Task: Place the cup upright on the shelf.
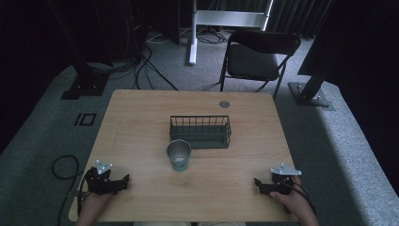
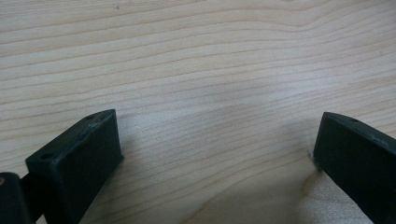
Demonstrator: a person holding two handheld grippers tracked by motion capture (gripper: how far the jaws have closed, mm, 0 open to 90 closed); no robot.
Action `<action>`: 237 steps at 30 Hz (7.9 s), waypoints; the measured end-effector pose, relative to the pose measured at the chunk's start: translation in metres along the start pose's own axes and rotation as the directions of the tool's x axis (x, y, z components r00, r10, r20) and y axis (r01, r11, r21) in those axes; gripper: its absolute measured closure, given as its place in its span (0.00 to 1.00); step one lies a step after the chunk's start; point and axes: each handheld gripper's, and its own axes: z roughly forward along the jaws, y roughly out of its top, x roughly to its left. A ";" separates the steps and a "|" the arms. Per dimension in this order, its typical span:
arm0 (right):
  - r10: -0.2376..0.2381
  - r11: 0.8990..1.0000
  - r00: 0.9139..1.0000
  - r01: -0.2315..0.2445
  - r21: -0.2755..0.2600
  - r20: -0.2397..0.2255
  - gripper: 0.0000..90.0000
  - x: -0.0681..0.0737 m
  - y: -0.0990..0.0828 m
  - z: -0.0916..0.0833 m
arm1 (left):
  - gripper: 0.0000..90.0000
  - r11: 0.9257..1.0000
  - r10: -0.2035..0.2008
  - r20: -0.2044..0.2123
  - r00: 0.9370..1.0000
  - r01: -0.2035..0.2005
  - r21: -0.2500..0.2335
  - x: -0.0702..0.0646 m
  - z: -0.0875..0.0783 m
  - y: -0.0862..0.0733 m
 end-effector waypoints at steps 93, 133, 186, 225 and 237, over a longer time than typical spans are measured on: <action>-0.274 0.959 0.898 0.226 -0.174 -0.345 0.16 0.148 0.107 0.064 | 0.02 1.000 0.000 -0.001 1.000 0.000 0.000 0.000 0.000 0.000; -0.322 0.934 0.851 0.212 -0.289 -0.416 0.13 0.208 0.147 0.102 | 0.02 1.000 0.001 0.000 1.000 -0.001 0.000 0.000 0.000 0.000; -0.233 0.903 0.923 0.088 -0.420 -0.307 0.16 0.199 0.243 0.042 | 0.02 1.000 0.001 0.003 1.000 -0.001 0.000 0.000 0.000 0.000; -0.002 0.936 0.999 -0.011 -0.352 -0.037 0.16 0.117 0.224 0.086 | 0.02 1.000 0.001 0.002 1.000 -0.001 0.000 0.000 0.000 0.000; 0.032 0.950 0.999 -0.043 -0.309 -0.038 0.16 0.112 0.209 0.100 | 0.02 1.000 0.001 0.002 1.000 -0.001 0.000 0.000 0.000 0.000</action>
